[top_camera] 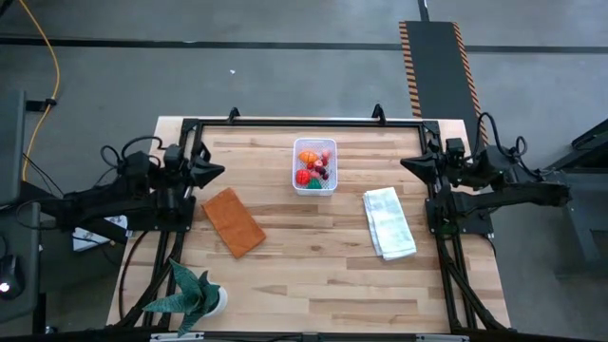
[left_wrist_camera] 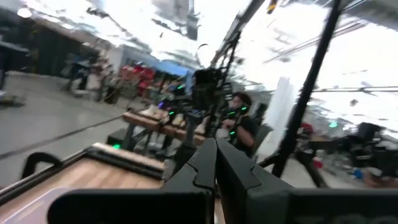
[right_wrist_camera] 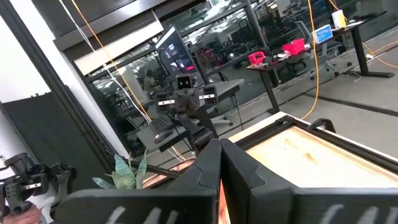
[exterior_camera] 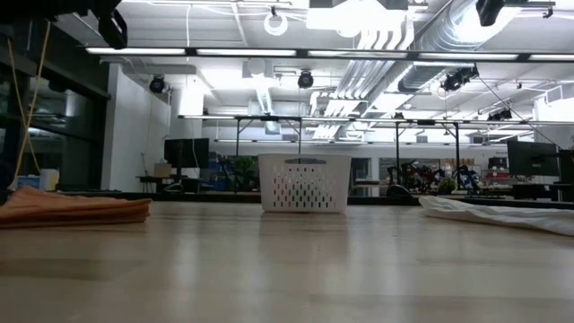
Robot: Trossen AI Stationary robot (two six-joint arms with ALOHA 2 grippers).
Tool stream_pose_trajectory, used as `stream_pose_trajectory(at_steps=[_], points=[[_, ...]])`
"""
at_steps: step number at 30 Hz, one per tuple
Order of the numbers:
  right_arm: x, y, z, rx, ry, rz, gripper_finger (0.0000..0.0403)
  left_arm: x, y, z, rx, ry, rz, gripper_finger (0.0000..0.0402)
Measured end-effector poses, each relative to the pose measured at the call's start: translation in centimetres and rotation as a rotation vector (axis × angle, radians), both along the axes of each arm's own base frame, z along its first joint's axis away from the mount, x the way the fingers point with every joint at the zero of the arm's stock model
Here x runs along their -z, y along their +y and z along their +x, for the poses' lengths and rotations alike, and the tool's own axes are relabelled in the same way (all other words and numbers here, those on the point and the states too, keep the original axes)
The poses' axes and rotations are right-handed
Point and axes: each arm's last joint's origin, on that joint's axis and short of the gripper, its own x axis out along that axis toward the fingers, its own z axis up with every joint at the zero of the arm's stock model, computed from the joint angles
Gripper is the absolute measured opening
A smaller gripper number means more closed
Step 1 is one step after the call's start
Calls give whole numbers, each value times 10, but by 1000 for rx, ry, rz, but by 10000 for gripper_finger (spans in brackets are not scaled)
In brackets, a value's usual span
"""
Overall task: Pick and placing Produce into tupperware
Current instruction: Return to Home Position
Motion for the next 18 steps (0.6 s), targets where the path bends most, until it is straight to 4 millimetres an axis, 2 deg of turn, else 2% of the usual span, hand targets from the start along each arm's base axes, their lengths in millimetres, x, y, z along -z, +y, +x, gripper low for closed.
stream_pose_trajectory(at_steps=[8,13,18], points=[[5,0,9,-1,53,5,0,27,-7,0,34,-16,-15,0],[9,2,19,-7,96,23,0,35,-10,3,2,1,15,0],[9,5,26,-36,103,30,0,39,-15,5,23,-59,83,0]])
